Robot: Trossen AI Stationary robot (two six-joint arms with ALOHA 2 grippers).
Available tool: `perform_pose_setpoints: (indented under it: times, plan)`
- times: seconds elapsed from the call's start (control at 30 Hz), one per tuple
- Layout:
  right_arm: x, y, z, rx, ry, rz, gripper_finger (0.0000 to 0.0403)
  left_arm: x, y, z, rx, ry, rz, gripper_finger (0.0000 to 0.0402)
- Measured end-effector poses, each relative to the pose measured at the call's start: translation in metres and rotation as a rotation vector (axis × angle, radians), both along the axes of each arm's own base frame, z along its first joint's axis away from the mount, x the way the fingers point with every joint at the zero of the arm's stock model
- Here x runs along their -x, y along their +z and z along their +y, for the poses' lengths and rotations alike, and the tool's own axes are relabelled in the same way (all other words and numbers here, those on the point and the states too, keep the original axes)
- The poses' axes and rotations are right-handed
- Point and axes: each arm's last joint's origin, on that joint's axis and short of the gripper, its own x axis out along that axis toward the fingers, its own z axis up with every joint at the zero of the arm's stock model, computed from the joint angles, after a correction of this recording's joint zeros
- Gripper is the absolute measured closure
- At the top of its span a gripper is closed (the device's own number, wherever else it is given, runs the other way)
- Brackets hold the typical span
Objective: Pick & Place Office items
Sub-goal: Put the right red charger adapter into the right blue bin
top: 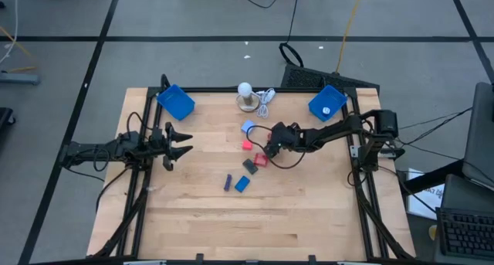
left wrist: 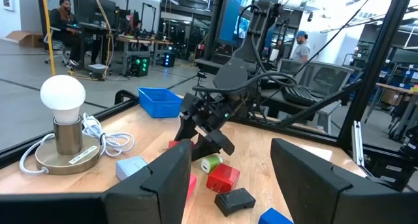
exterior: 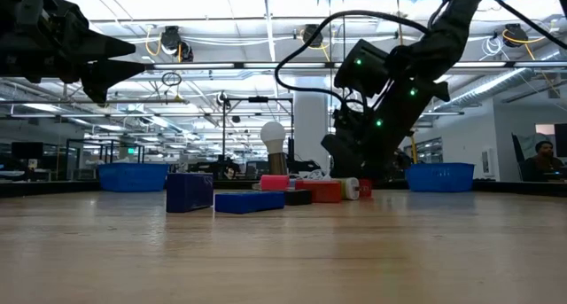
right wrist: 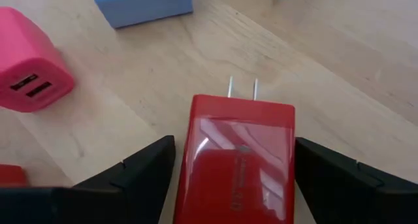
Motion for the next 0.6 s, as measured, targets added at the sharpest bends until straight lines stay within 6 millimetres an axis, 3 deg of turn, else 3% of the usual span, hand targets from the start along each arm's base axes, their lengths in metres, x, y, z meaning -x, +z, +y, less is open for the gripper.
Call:
perform_pose_setpoints:
  times: [0.6]
  plan:
    - [0.005, 0.001, -0.031, 0.01, -0.031, 0.005, 0.0121, 0.0, 0.0, 0.0, 0.0, -0.001, 0.0, 0.0188]
